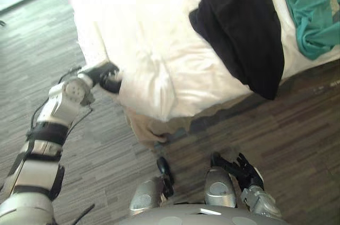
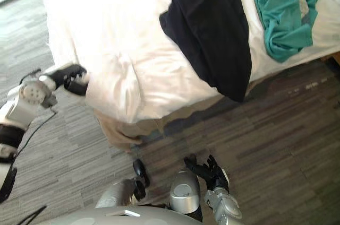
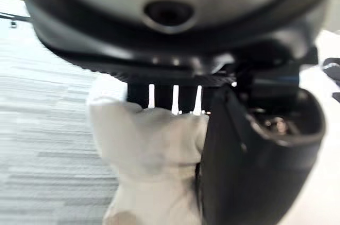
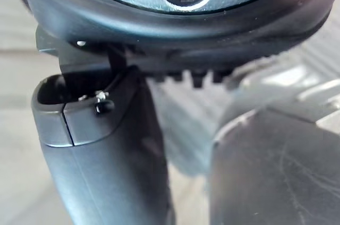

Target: Tidy up the quilt and then pick up the clothes from the bed and put them into the laundry hamper

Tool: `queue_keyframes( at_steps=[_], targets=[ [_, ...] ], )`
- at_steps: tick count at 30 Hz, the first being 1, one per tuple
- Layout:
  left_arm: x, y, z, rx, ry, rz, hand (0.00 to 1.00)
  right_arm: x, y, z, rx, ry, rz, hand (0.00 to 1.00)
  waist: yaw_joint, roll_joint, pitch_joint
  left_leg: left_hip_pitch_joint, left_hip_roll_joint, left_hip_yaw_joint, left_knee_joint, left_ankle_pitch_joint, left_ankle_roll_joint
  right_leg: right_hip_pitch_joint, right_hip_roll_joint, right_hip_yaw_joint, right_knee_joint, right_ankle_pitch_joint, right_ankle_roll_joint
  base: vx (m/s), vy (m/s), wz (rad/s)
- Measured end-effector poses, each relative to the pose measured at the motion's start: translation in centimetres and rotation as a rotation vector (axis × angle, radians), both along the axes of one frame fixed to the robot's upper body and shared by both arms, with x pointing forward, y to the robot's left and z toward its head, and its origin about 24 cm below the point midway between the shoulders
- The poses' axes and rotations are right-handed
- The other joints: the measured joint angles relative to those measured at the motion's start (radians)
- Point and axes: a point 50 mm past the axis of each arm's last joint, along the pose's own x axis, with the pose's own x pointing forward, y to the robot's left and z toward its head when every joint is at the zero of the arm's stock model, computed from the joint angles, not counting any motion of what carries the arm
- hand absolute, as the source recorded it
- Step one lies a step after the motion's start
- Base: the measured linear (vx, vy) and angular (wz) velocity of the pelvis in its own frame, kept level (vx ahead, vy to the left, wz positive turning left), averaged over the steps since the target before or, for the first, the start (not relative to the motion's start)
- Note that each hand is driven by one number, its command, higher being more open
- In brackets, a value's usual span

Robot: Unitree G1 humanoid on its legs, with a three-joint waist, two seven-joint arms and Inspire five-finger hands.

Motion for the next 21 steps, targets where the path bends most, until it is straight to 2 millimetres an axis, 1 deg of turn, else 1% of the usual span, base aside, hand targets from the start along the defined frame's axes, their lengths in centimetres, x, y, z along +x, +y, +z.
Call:
queue_keyframes(
  at_steps=[1, 4, 6, 7, 10, 12, 13, 15, 16, 17, 18, 20, 21],
  targets=[
    [-1.4, 1.1, -1.3, -0.014, 0.036, 0.036, 1.0, -0.5, -0.2, -0.3, 0.002, 0.03, -0.005, 1.0, 0.009, 0.004, -0.029, 0.003, 0.001, -0.011, 0.0, -0.003, -0.005, 0.017, 0.003, -0.012, -0.017, 0.0, 0.0, 0.05, -0.011, 0.2],
    [-3.7, 2.8, -3.3, -0.066, 0.082, 0.106, 1.0, -1.7, -0.6, -1.0, -0.002, 0.096, -0.009, 1.0, 0.033, 0.004, -0.074, 0.025, 0.001, -0.038, -0.001, -0.007, -0.01, 0.07, 0.009, -0.043, -0.054, 0.0, 0.001, 0.03, -0.014, 0.2],
    [-5.1, 3.6, -4.7, -0.08, 0.112, 0.153, 1.0, -2.4, -0.9, -1.2, -0.011, 0.125, -0.004, 1.0, 0.04, 0.003, -0.097, 0.045, 0.001, -0.051, -0.012, -0.007, -0.011, 0.102, 0.015, -0.055, -0.074, 0.001, 0.002, 0.0, -0.01, 0.12],
    [-5.5, 3.8, -5.0, -0.085, 0.117, 0.165, 1.0, -2.5, -1.0, -1.2, -0.012, 0.128, -0.007, 1.0, 0.042, 0.003, -0.102, 0.049, 0.0, -0.052, -0.015, -0.007, -0.011, 0.105, 0.016, -0.056, -0.076, 0.001, 0.002, 0.0, -0.001, 0.04],
    [-7.0, 4.3, -6.8, -0.129, 0.125, 0.245, 1.0, -3.2, -1.4, -1.4, -0.012, 0.147, -0.032, 1.0, 0.054, 0.002, -0.116, 0.052, -0.002, -0.067, -0.016, -0.006, -0.014, 0.124, 0.023, -0.078, -0.102, 0.006, 0.01, -0.01, -0.009, 0.12],
    [-9.3, 5.2, -9.5, -0.167, 0.206, 0.366, 1.0, -4.0, -1.8, -1.6, -0.024, 0.181, -0.028, 1.0, 0.056, 0.007, -0.122, 0.053, -0.001, -0.088, -0.018, -0.003, -0.017, 0.144, 0.029, -0.099, -0.116, 0.007, 0.011, 0.0, -0.033, 0.24],
    [-10.1, 5.6, -10.4, -0.182, 0.232, 0.411, 1.0, -4.2, -1.8, -1.7, -0.023, 0.188, -0.031, 1.0, 0.058, 0.007, -0.125, 0.053, -0.001, -0.091, -0.019, -0.003, -0.018, 0.148, 0.03, -0.103, -0.122, 0.007, 0.012, 0.01, -0.027, 0.17],
    [-14.0, 7.0, -13.6, -0.244, 0.32, 0.612, 1.0, -5.5, -1.7, -2.1, -0.012, 0.226, -0.043, 1.0, 0.085, 0.008, -0.15, 0.053, 0.001, -0.099, -0.035, 0.005, -0.023, 0.15, 0.037, -0.11, -0.133, 0.007, 0.011, 0.03, -0.029, 0.12],
    [-14.9, 7.4, -14.1, -0.257, 0.323, 0.671, 1.0, -5.7, -1.7, -2.2, -0.009, 0.236, -0.045, 1.0, 0.092, 0.006, -0.155, 0.053, 0.001, -0.103, -0.037, 0.006, -0.024, 0.155, 0.038, -0.117, -0.138, 0.008, 0.012, 0.03, -0.032, 0.22],
    [-16.8, 8.1, -15.3, -0.292, 0.346, 0.781, 1.0, -6.2, -1.7, -2.3, -0.005, 0.252, -0.05, 1.0, 0.103, 0.005, -0.162, 0.055, 0.001, -0.114, -0.039, 0.008, -0.024, 0.165, 0.039, -0.131, -0.14, 0.007, 0.012, 0.02, -0.024, 0.21],
    [-17.8, 8.4, -15.9, -0.31, 0.35, 0.84, 1.0, -6.4, -1.7, -2.4, -0.003, 0.259, -0.054, 1.0, 0.109, 0.004, -0.167, 0.057, 0.0, -0.117, -0.04, 0.008, -0.024, 0.168, 0.039, -0.133, -0.141, 0.007, 0.011, 0.01, -0.016, 0.17],
    [-22.2, 9.0, -18.0, -0.392, 0.347, 1.112, 1.0, -6.5, -1.7, -2.4, 0.0, 0.262, -0.061, 1.0, 0.128, 0.001, -0.181, 0.073, -0.003, -0.119, -0.052, 0.011, -0.024, 0.185, 0.038, -0.138, -0.149, 0.007, 0.011, 0.0, 0.0, 0.06],
    [-23.3, 9.1, -18.5, -0.405, 0.351, 1.177, 1.0, -6.5, -1.7, -2.4, 0.0, 0.262, -0.062, 1.0, 0.134, 0.001, -0.189, 0.073, -0.003, -0.119, -0.053, 0.013, -0.024, 0.185, 0.038, -0.139, -0.15, 0.007, 0.011, -0.03, 0.001, 0.06]
  ],
)
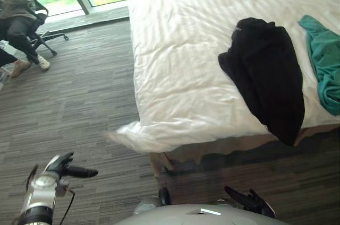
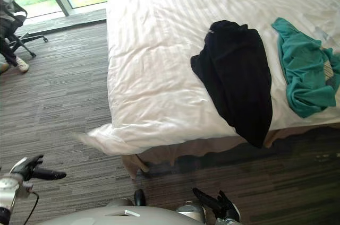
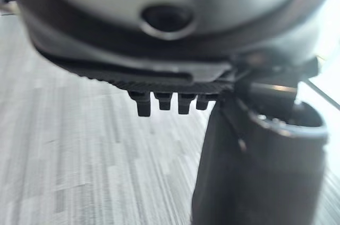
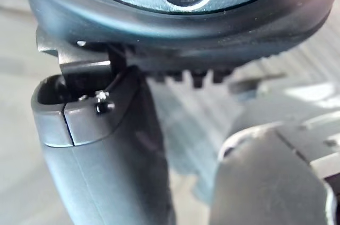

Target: Tidy up the quilt and then pick up the clothes from the bed and put them into the laundry hamper

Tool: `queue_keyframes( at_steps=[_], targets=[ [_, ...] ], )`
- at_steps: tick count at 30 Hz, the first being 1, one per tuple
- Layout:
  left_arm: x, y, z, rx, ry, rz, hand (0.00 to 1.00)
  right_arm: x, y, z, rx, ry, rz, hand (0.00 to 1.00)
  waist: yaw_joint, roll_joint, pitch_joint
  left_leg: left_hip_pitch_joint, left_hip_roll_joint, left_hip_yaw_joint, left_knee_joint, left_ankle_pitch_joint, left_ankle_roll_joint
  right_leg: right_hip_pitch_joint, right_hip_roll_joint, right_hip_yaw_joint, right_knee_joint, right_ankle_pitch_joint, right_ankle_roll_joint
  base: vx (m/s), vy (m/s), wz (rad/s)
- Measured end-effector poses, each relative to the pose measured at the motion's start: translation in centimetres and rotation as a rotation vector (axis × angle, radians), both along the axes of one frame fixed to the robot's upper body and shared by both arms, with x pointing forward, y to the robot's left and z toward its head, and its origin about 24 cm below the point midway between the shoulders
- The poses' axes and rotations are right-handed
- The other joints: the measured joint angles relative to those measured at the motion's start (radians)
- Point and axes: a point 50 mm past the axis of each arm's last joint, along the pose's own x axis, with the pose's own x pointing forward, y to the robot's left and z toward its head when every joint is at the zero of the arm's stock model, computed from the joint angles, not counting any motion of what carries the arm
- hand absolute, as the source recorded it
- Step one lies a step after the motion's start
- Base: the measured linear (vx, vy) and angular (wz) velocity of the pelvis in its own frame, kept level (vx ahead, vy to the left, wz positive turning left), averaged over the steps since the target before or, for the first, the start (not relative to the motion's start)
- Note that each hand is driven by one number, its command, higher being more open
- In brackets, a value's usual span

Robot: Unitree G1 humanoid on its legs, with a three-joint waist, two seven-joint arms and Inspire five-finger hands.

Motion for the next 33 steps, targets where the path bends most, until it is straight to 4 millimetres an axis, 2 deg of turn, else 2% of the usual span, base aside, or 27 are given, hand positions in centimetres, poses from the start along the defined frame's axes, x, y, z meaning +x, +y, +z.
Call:
queue_keyframes(
  at_steps=[2, 3, 5, 8, 10, 13, 15, 16, 18, 19, 21, 22, 23, 24, 26, 27, 29, 30, 32, 33],
  targets=[
    [-4.2, -0.3, -1.7, -0.026, 0.033, 0.274, 1.0, 0.2, 0.1, -0.1, 0.003, -0.001, -0.001, 1.0, 0.004, -0.003, -0.014, 0.01, 0.0, -0.004, -0.019, 0.013, 0.002, 0.007, 0.0, -0.006, -0.003, 0.001, 0.001, -0.03, -0.004, 0.08],
    [-5.1, -0.5, -2.1, -0.038, 0.04, 0.342, 1.0, 0.2, 0.1, -0.1, 0.003, -0.001, -0.002, 1.0, 0.004, -0.003, -0.014, 0.016, 0.0, -0.005, -0.026, 0.017, 0.002, 0.011, 0.0, -0.007, -0.004, 0.001, 0.002, -0.04, -0.008, 0.07],
    [-8.4, -2.2, -3.6, -0.089, 0.066, 0.538, 1.0, 0.0, 0.0, -0.2, 0.004, 0.005, -0.022, 1.0, 0.007, -0.002, -0.018, 0.034, 0.0, -0.003, -0.051, 0.031, 0.002, 0.017, 0.0, -0.007, -0.005, 0.003, 0.005, -0.08, -0.004, -0.01],
    [-10.1, -4.8, -5.0, -0.15, 0.086, 0.632, 1.0, -0.5, -0.1, -0.3, -0.003, 0.026, -0.05, 1.0, 0.007, -0.001, -0.021, 0.036, 0.0, -0.001, -0.076, 0.048, 0.002, 0.011, 0.002, -0.007, -0.009, 0.003, 0.006, -0.08, 0.001, 0.02],
    [-10.4, -5.7, -5.5, -0.175, 0.069, 0.658, 1.0, -0.6, -0.1, -0.4, -0.009, 0.032, -0.063, 1.0, 0.005, -0.001, -0.021, 0.046, 0.001, 0.004, -0.093, 0.054, -0.005, 0.011, 0.005, -0.004, -0.012, 0.004, 0.007, -0.07, 0.002, -0.07],
    [-9.5, -6.9, -5.9, -0.176, -0.017, 0.625, 1.0, -0.8, 0.1, -0.5, -0.009, 0.032, -0.129, 1.0, 0.001, -0.005, -0.024, 0.049, 0.003, 0.014, -0.096, 0.053, -0.005, 0.008, 0.012, 0.007, -0.014, 0.004, 0.007, -0.05, -0.001, -0.1],
    [-7.0, -8.3, -6.0, -0.196, -0.116, 0.514, 1.0, -1.1, 0.3, -0.6, -0.006, 0.017, -0.22, 1.0, -0.001, -0.012, -0.021, 0.047, 0.009, 0.019, -0.097, 0.053, -0.005, 0.004, 0.018, 0.014, -0.017, 0.004, 0.008, -0.02, -0.016, -0.1],
    [-6.4, -8.9, -6.1, -0.207, -0.133, 0.483, 1.0, -1.2, 0.3, -0.6, -0.006, 0.013, -0.241, 1.0, -0.001, -0.012, -0.021, 0.047, 0.011, 0.023, -0.097, 0.052, -0.006, 0.001, 0.019, 0.018, -0.017, 0.004, 0.008, 0.0, -0.012, -0.19],
    [-4.2, -11.6, -6.5, -0.279, -0.178, 0.375, 1.0, -1.4, -0.1, -0.5, -0.027, -0.007, -0.342, 1.0, -0.005, -0.01, -0.024, 0.049, 0.018, 0.043, -0.097, 0.048, -0.013, -0.008, 0.024, 0.04, -0.019, 0.004, 0.007, 0.03, -0.008, -0.24],
    [-3.7, -12.4, -6.6, -0.298, -0.191, 0.354, 1.0, -1.4, -0.2, -0.4, -0.03, -0.017, -0.374, 1.0, -0.008, -0.011, -0.024, 0.049, 0.019, 0.046, -0.097, 0.047, -0.015, -0.01, 0.026, 0.042, -0.02, 0.004, 0.007, 0.05, -0.014, -0.23],
    [-2.1, -14.8, -7.0, -0.373, -0.221, 0.289, 1.0, -0.8, -0.8, 0.1, -0.062, -0.077, -0.494, 1.0, -0.026, -0.021, -0.026, 0.052, 0.029, 0.069, -0.097, 0.044, -0.019, -0.022, 0.036, 0.07, -0.02, 0.006, 0.007, 0.07, -0.023, -0.33],
    [-1.7, -15.2, -7.0, -0.392, -0.226, 0.274, 1.0, -0.5, -1.1, 0.3, -0.071, -0.102, -0.525, 1.0, -0.029, -0.025, -0.024, 0.057, 0.033, 0.076, -0.097, 0.043, -0.02, -0.023, 0.039, 0.079, -0.02, 0.01, 0.013, 0.1, -0.026, -0.46],
    [-1.2, -15.9, -7.0, -0.417, -0.234, 0.248, 1.0, 0.0, -2.1, 1.1, -0.111, -0.159, -0.567, 0.0, -0.03, -0.032, -0.023, 0.07, 0.039, 0.095, -0.096, 0.036, -0.029, -0.022, 0.044, 0.097, -0.019, 0.011, 0.009, 0.1, -0.022, -0.36],
    [-1.0, -16.1, -7.0, -0.426, -0.24, 0.239, 1.0, 0.2, -2.7, 1.7, -0.146, -0.189, -0.582, 0.0, -0.032, -0.036, -0.025, 0.074, 0.041, 0.101, -0.094, 0.033, -0.03, -0.022, 0.046, 0.103, -0.019, 0.01, 0.007, 0.14, -0.02, -0.37],
    [-0.5, -16.3, -6.8, -0.451, -0.284, 0.243, 1.0, 1.9, -5.7, 5.2, -0.308, -0.39, -0.621, 0.0, -0.043, -0.047, -0.025, 0.083, 0.045, 0.119, -0.093, 0.022, -0.032, -0.019, 0.05, 0.121, -0.019, 0.007, 0.002, 0.14, -0.009, -0.22],
    [-0.4, -16.2, -6.7, -0.453, -0.293, 0.247, 1.0, 2.4, -6.2, 6.1, -0.337, -0.439, -0.618, 0.0, -0.047, -0.049, -0.023, 0.083, 0.045, 0.121, -0.093, 0.021, -0.032, -0.019, 0.05, 0.122, -0.019, 0.007, 0.002, 0.1, 0.0, -0.11],
    [-0.1, -15.9, -6.3, -0.447, -0.337, 0.258, 1.0, 4.8, -8.2, 11.6, -0.506, -0.705, -0.534, 0.0, -0.055, -0.06, -0.017, 0.086, 0.044, 0.123, -0.092, 0.015, -0.033, -0.019, 0.049, 0.123, -0.015, 0.006, 0.0, 0.06, 0.003, -0.03],
    [-0.1, -15.8, -6.2, -0.443, -0.343, 0.257, 1.0, 5.4, -8.3, 13.0, -0.546, -0.764, -0.492, 0.0, -0.055, -0.063, -0.015, 0.087, 0.045, 0.123, -0.092, 0.014, -0.033, -0.02, 0.049, 0.123, -0.012, 0.005, -0.002, 0.04, 0.004, -0.02],
    [-0.6, -15.4, -6.1, -0.427, -0.356, 0.252, 1.0, 7.3, -8.1, 17.7, -0.649, -0.966, -0.323, 0.0, -0.054, -0.078, -0.009, 0.09, 0.047, 0.124, -0.092, 0.007, -0.034, -0.023, 0.05, 0.123, -0.002, -0.001, -0.01, 0.0, -0.001, -0.02],
    [-0.9, -15.2, -6.1, -0.423, -0.352, 0.248, 1.0, 8.3, -7.6, 19.4, -0.674, -1.045, -0.228, 0.0, -0.052, -0.086, -0.008, 0.092, 0.047, 0.126, -0.092, 0.005, -0.035, -0.022, 0.05, 0.124, -0.003, -0.002, -0.012, -0.01, -0.008, -0.05]
  ],
)
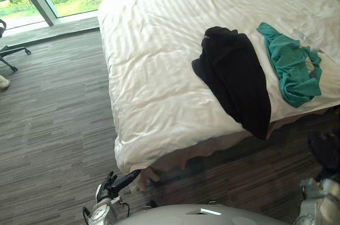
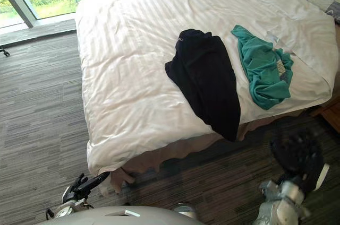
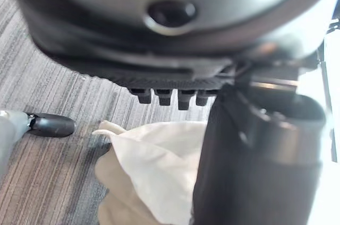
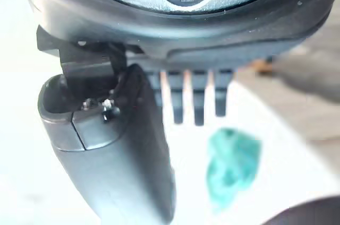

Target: Tidy up the quilt and then pick up the clothes from the bed and put them into the laundry hamper

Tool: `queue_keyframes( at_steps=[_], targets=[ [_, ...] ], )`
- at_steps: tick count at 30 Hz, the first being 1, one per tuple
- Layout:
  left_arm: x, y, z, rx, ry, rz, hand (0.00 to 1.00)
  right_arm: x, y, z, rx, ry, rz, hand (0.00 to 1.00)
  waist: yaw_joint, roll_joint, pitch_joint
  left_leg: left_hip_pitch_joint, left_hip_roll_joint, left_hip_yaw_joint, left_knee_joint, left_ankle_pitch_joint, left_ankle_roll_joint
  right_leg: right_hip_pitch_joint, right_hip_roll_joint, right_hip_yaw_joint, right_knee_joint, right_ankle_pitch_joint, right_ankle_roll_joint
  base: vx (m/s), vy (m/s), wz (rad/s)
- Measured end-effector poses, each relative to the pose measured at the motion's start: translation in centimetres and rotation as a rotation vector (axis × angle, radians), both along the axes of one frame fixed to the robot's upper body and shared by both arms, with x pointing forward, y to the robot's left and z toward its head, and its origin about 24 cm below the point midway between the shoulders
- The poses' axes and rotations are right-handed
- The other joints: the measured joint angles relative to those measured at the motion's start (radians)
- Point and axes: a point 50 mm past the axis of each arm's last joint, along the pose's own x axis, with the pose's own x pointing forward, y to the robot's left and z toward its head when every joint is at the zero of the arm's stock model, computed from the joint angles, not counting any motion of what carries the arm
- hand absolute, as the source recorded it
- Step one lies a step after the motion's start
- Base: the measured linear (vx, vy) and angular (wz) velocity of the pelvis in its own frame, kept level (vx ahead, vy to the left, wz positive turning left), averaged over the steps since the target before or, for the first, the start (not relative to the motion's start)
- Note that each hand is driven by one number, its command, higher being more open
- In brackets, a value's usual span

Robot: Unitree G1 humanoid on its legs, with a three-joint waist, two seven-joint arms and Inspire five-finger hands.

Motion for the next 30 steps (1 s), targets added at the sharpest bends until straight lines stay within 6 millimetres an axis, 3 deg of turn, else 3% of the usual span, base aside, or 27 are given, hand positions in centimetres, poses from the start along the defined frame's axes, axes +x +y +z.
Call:
queue_keyframes(
  at_steps=[3, 6, 7, 9, 12, 18, 21, 23, 26, 28, 30],
  targets=[
    [-1.2, 0.4, -0.2, 0.015, 0.034, -0.024, 1.0, 4.5, 2.6, 4.6, -0.166, -0.137, 0.316, 0.0, 0.001, -0.028, 0.007, 0.003, -0.001, 0.003, 0.0, 0.0, 0.001, -0.001, 0.001, 0.008, 0.001, -0.002, -0.002, -0.03, -0.011, -0.07],
    [-1.9, -0.2, -1.0, -0.017, 0.078, -0.034, 1.0, 9.4, 6.4, 7.7, -0.277, -0.197, 0.685, 0.0, 0.017, -0.046, -0.001, -0.005, -0.007, -0.014, 0.0, 0.002, 0.004, -0.002, -0.005, -0.006, 0.007, -0.002, -0.002, -0.01, -0.004, 0.14],
    [-1.8, -0.3, -1.0, -0.022, 0.073, -0.031, 1.0, 10.2, 7.3, 8.3, -0.292, -0.21, 0.75, 0.0, 0.022, -0.047, -0.001, -0.011, -0.009, -0.023, 0.0, 0.004, 0.007, -0.002, -0.006, -0.014, 0.007, -0.002, -0.002, -0.01, -0.007, 0.36],
    [-1.6, -0.2, -0.8, -0.013, 0.054, -0.029, 1.0, 13.2, 11.2, 10.1, -0.301, -0.254, 0.977, 0.0, 0.045, -0.049, 0.0, -0.03, -0.013, -0.064, 0.0, 0.014, 0.012, 0.004, -0.009, -0.051, 0.007, -0.002, -0.002, -0.01, -0.022, 0.48],
    [-1.6, -0.3, -0.8, -0.017, 0.048, -0.026, 1.0, 16.7, 15.3, 11.6, -0.29, -0.243, 1.174, 0.0, 0.095, -0.051, 0.001, -0.034, -0.017, -0.124, 0.0, 0.023, 0.016, 0.036, -0.009, -0.108, 0.008, -0.002, -0.002, 0.01, -0.04, 0.6],
    [-1.6, -0.7, -0.9, -0.04, 0.031, -0.075, 1.0, 20.7, 20.4, 13.7, -0.221, -0.21, 1.32, 0.0, 0.197, -0.061, 0.011, -0.084, -0.033, -0.241, 0.032, 0.028, 0.019, 0.061, -0.017, -0.215, 0.015, -0.002, -0.003, 0.01, -0.022, 0.64],
    [0.4, -0.7, 0.0, -0.035, -0.054, -0.144, 1.0, 21.8, 23.4, 16.5, -0.207, -0.279, 1.359, 0.0, 0.229, -0.066, 0.084, -0.157, -0.042, -0.315, 0.083, 0.029, 0.02, 0.048, -0.019, -0.287, 0.041, -0.024, -0.032, -0.05, -0.043, 0.73],
    [3.7, -1.5, 1.4, -0.042, -0.181, -0.236, 1.0, 22.8, 24.5, 20.4, -0.236, -0.336, 1.319, 0.0, 0.26, -0.043, 0.183, -0.242, -0.041, -0.372, 0.118, 0.051, 0.018, -0.019, -0.029, -0.336, 0.124, -0.066, -0.046, -0.15, -0.036, 0.74],
    [7.0, -2.6, 3.2, -0.06, -0.328, -0.317, 1.0, 23.5, 24.9, 24.2, -0.248, -0.384, 1.257, 0.0, 0.285, -0.005, 0.3, -0.318, -0.044, -0.421, 0.116, 0.096, 0.014, -0.1, -0.055, -0.371, 0.226, -0.11, -0.051, -0.17, -0.013, 0.57],
    [8.3, -3.4, 4.0, -0.079, -0.39, -0.366, 1.0, 24.1, 24.3, 24.7, -0.214, -0.368, 1.22, 0.0, 0.305, 0.018, 0.356, -0.353, -0.049, -0.438, 0.116, 0.117, 0.013, -0.149, -0.073, -0.377, 0.288, -0.13, -0.051, -0.16, 0.002, 0.29],
    [9.2, -4.0, 4.5, -0.096, -0.426, -0.405, 1.0, 25.4, 23.1, 23.0, -0.108, -0.272, 1.166, 0.0, 0.315, 0.041, 0.373, -0.426, -0.06, -0.456, 0.121, 0.14, 0.016, -0.24, -0.105, -0.391, 0.373, -0.15, -0.06, -0.15, 0.011, 0.28]
  ],
)
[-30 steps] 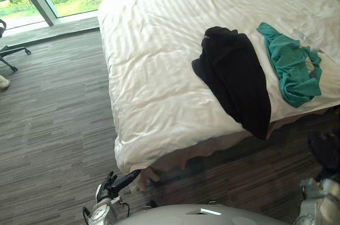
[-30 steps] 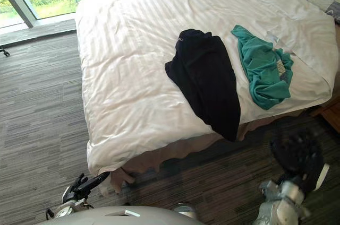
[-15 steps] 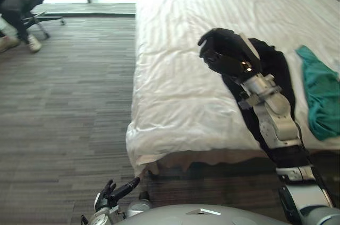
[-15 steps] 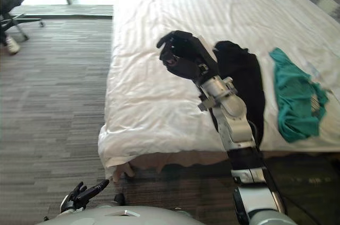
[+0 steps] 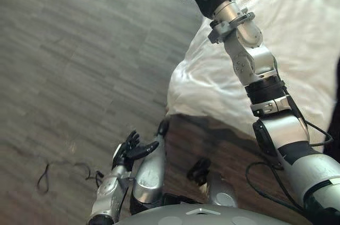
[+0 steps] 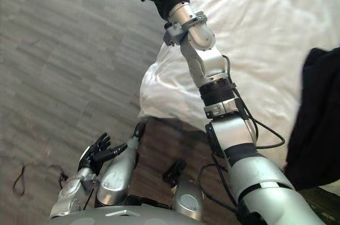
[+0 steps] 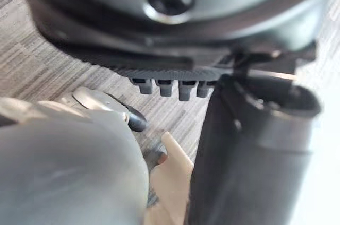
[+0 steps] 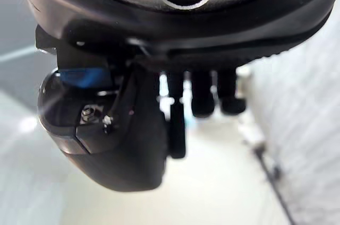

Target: Tidy up the quilt and then pick up the clothes from the bed and put them into the laundry hamper

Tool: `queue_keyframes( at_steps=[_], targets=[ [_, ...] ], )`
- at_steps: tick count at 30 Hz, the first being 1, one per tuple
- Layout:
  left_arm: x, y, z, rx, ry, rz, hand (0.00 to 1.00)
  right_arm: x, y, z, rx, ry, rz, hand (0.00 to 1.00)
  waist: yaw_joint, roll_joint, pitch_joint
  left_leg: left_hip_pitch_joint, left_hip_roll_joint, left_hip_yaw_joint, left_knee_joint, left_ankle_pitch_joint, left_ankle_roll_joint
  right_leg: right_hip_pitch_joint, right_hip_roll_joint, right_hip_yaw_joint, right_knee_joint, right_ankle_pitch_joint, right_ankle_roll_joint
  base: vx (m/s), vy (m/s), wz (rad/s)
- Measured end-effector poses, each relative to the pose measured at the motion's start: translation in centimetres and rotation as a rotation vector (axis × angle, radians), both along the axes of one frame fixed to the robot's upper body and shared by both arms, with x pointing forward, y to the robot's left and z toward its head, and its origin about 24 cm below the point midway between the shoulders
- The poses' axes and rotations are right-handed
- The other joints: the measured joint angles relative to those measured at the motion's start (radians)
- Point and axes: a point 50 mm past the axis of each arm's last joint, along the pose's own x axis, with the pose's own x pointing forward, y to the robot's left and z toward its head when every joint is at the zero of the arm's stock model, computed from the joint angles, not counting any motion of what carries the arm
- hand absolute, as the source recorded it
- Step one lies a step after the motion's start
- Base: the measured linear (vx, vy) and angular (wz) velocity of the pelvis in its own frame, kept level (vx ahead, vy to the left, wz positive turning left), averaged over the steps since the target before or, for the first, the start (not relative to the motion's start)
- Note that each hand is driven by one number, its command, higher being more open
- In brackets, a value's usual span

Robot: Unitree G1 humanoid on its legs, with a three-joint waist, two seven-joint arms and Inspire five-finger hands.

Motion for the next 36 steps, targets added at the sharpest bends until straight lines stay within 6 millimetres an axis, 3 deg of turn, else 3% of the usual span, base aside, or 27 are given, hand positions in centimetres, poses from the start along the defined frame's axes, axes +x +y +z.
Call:
queue_keyframes(
  at_steps=[1, 3, 5, 8, 12, 16, 17, 19, 20, 22, 23, 24, 26, 28, 30, 31, 33, 36],
  targets=[
    [0.3, -0.3, 0.1, -0.001, -0.008, -0.017, 1.0, 0.3, -0.6, -0.5, 0.004, 0.029, -0.025, 0.0, 0.003, 0.007, 0.004, -0.017, -0.005, -0.003, 0.004, 0.004, 0.001, -0.021, -0.005, 0.0, 0.022, -0.007, -0.001, -0.14, 0.014, 0.19],
    [1.7, -1.7, 0.7, -0.01, -0.041, -0.067, 1.0, 1.3, -2.7, -3.7, 0.022, 0.164, -0.103, 0.0, 0.017, 0.038, 0.02, -0.072, -0.019, -0.006, 0.023, 0.016, 0.008, -0.085, -0.033, 0.001, 0.078, -0.013, -0.007, -0.14, 0.025, 0.11],
    [2.5, -2.7, 0.9, -0.03, -0.056, -0.09, 1.0, 1.5, -3.6, -6.9, 0.017, 0.27, -0.137, 0.0, 0.018, 0.048, 0.023, -0.108, -0.023, -0.005, 0.03, 0.024, 0.01, -0.125, -0.041, 0.006, 0.094, -0.013, -0.008, -0.13, 0.037, 0.0],
    [3.9, -4.0, 1.3, -0.028, -0.073, -0.136, 1.0, 1.4, -2.3, -8.9, 0.022, 0.31, -0.088, 0.0, 0.018, 0.058, 0.026, -0.139, -0.02, 0.004, 0.028, 0.042, 0.011, -0.165, -0.042, 0.017, 0.098, -0.013, -0.009, -0.14, 0.008, -0.09],
    [4.3, -4.2, 1.1, -0.007, -0.068, -0.116, 1.0, 1.5, -2.0, -11.2, 0.013, 0.362, -0.075, 0.0, 0.013, 0.066, 0.025, -0.141, -0.016, 0.016, 0.004, 0.054, 0.01, -0.186, -0.041, 0.031, 0.096, -0.016, -0.012, -0.12, 0.001, -0.09],
    [3.9, -3.4, 0.5, 0.025, -0.036, -0.085, 1.0, 0.2, -0.6, -13.9, -0.035, 0.367, 0.055, 0.0, -0.028, 0.053, 0.024, -0.134, -0.018, 0.033, -0.019, 0.075, 0.016, -0.19, -0.039, 0.052, 0.079, 0.0, 0.01, -0.06, 0.011, -0.06],
    [3.7, -2.9, 0.4, 0.045, -0.022, -0.075, 1.0, -1.1, 0.2, -16.8, -0.053, 0.429, 0.139, 0.0, -0.054, 0.035, 0.023, -0.113, -0.02, 0.046, -0.029, 0.077, 0.02, -0.173, -0.038, 0.062, 0.06, 0.01, 0.027, 0.0, 0.025, -0.18],
    [3.7, -2.5, 0.3, 0.056, -0.018, -0.07, 1.0, -3.5, 0.6, -21.4, -0.045, 0.553, 0.208, 0.0, -0.075, 0.014, 0.026, -0.087, -0.025, 0.056, -0.046, 0.076, 0.021, -0.156, -0.04, 0.072, 0.045, 0.016, 0.037, 0.04, 0.011, -0.19],
    [3.7, -2.1, 0.4, 0.067, -0.017, -0.065, 1.0, -7.0, 0.9, -26.9, -0.047, 0.742, 0.269, 0.0, -0.088, -0.009, 0.026, -0.066, -0.027, 0.07, -0.063, 0.076, 0.023, -0.146, -0.042, 0.083, 0.037, 0.018, 0.041, 0.06, -0.01, -0.14],
    [3.7, -1.7, 0.4, 0.074, -0.016, -0.058, 1.0, -11.3, 0.6, -31.8, -0.115, 0.937, 0.308, 0.0, -0.101, -0.024, 0.032, -0.043, -0.03, 0.07, -0.082, 0.076, 0.023, -0.127, -0.043, 0.081, 0.024, 0.019, 0.042, 0.07, -0.03, -0.07],
    [3.5, -1.5, 0.3, 0.077, -0.006, -0.058, 1.0, -15.2, 0.2, -35.0, -0.184, 1.067, 0.36, 0.0, -0.111, -0.037, 0.038, -0.018, -0.031, 0.074, -0.1, 0.077, 0.023, -0.11, -0.042, 0.083, 0.02, 0.019, 0.043, 0.09, -0.057, -0.09],
    [2.9, -0.9, 0.0, 0.091, 0.017, -0.053, 1.0, -18.2, 0.6, -36.8, -0.246, 1.155, 0.437, 0.0, -0.13, -0.054, 0.04, 0.011, -0.032, 0.078, -0.117, 0.077, 0.023, -0.084, -0.036, 0.082, 0.006, 0.021, 0.047, 0.09, -0.064, -0.18],
    [2.5, -0.3, -0.1, 0.103, 0.038, -0.042, 1.0, -18.4, 1.8, -36.0, -0.318, 1.09, 0.522, 0.0, -0.141, -0.072, 0.04, 0.049, -0.022, 0.092, -0.12, 0.072, 0.023, -0.048, -0.024, 0.086, -0.015, 0.029, 0.061, 0.06, -0.116, -0.22],
    [2.3, -0.2, -0.3, 0.11, 0.048, -0.048, 1.0, -16.6, 3.7, -32.4, -0.257, 0.885, 0.584, 0.0, -0.139, -0.074, 0.04, 0.096, -0.013, 0.1, -0.121, 0.069, 0.022, -0.003, -0.013, 0.097, -0.028, 0.028, 0.059, 0.0, -0.12, -0.2],
    [1.9, 0.0, -0.4, 0.117, 0.06, -0.041, 1.0, -13.6, 7.1, -25.2, -0.116, 0.548, 0.676, 0.0, -0.135, -0.076, 0.037, 0.142, 0.001, 0.126, -0.121, 0.059, 0.017, 0.024, -0.005, 0.12, -0.034, 0.024, 0.052, -0.03, -0.095, -0.35],
    [1.8, 0.1, -0.6, 0.122, 0.068, -0.042, 1.0, -13.0, 7.8, -23.2, -0.069, 0.467, 0.695, 0.0, -0.136, -0.076, 0.037, 0.151, 0.004, 0.131, -0.121, 0.057, 0.016, 0.032, 0.002, 0.126, -0.037, 0.024, 0.052, -0.04, -0.08, -0.32],
    [1.4, 0.1, -0.9, 0.136, 0.088, -0.051, 1.0, -10.9, 8.9, -16.5, 0.145, 0.221, 0.694, 0.0, -0.138, -0.079, 0.007, 0.17, 0.012, 0.146, -0.121, 0.05, 0.013, 0.043, 0.005, 0.139, -0.046, 0.025, 0.054, -0.01, -0.064, -0.2],
    [0.9, 0.0, -1.3, 0.158, 0.122, -0.075, 1.0, -8.9, 7.6, -11.8, 0.329, 0.078, 0.591, 0.0, -0.138, -0.08, -0.035, 0.178, 0.014, 0.149, -0.12, 0.047, 0.014, 0.052, 0.003, 0.144, -0.047, 0.025, 0.054, 0.03, -0.06, -0.03]
  ],
)
